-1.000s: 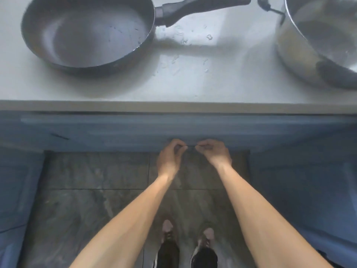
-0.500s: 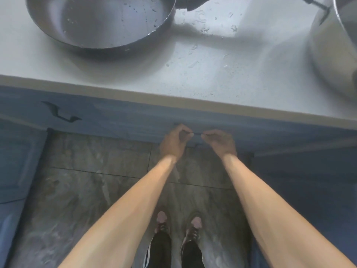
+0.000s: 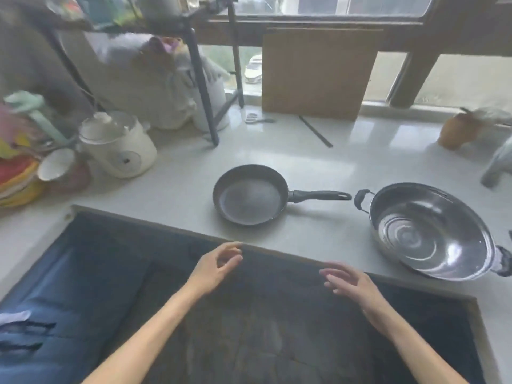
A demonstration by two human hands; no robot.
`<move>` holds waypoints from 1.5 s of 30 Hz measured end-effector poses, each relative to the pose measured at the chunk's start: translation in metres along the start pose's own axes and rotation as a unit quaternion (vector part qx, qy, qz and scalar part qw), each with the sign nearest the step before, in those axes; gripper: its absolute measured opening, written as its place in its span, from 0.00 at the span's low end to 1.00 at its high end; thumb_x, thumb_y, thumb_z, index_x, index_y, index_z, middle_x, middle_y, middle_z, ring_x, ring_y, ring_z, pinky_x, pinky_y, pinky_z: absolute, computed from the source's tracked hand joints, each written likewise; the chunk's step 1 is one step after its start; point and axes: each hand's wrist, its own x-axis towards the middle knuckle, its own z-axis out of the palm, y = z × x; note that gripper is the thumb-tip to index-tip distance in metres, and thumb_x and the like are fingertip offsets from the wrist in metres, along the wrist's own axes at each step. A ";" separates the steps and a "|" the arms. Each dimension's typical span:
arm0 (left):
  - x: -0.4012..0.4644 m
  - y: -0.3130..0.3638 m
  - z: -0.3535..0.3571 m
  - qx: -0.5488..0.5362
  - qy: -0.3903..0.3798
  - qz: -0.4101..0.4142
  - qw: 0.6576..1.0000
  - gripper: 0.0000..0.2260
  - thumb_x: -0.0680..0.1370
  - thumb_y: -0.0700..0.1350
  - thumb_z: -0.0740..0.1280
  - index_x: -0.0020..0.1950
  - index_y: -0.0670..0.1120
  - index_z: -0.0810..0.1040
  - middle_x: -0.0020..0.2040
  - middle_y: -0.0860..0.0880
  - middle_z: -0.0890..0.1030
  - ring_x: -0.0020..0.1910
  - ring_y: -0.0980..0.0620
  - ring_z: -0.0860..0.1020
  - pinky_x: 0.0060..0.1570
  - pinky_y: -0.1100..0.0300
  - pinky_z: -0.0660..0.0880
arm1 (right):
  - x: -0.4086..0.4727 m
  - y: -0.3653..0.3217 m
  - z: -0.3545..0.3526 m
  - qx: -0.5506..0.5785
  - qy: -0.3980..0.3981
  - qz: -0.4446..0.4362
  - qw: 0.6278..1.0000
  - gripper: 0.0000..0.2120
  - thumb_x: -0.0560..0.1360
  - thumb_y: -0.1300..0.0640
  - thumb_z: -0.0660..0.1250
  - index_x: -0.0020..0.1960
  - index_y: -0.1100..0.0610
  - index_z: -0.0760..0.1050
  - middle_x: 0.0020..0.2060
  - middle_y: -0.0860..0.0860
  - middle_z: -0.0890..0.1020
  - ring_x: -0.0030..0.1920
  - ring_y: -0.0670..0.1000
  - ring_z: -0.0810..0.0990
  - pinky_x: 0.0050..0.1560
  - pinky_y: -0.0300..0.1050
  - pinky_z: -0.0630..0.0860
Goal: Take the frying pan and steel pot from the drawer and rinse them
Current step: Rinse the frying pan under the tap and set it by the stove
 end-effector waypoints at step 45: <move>0.282 0.111 -0.182 0.014 0.031 0.089 0.995 0.13 0.66 0.48 0.69 0.44 0.66 0.80 0.43 0.56 0.83 0.39 0.68 0.79 0.49 0.62 0.73 | 0.164 -0.196 -0.073 -0.369 0.222 -0.031 0.902 0.20 0.62 0.49 0.74 0.52 0.40 0.74 0.45 0.39 0.82 0.36 0.39 0.77 0.43 0.41 0.72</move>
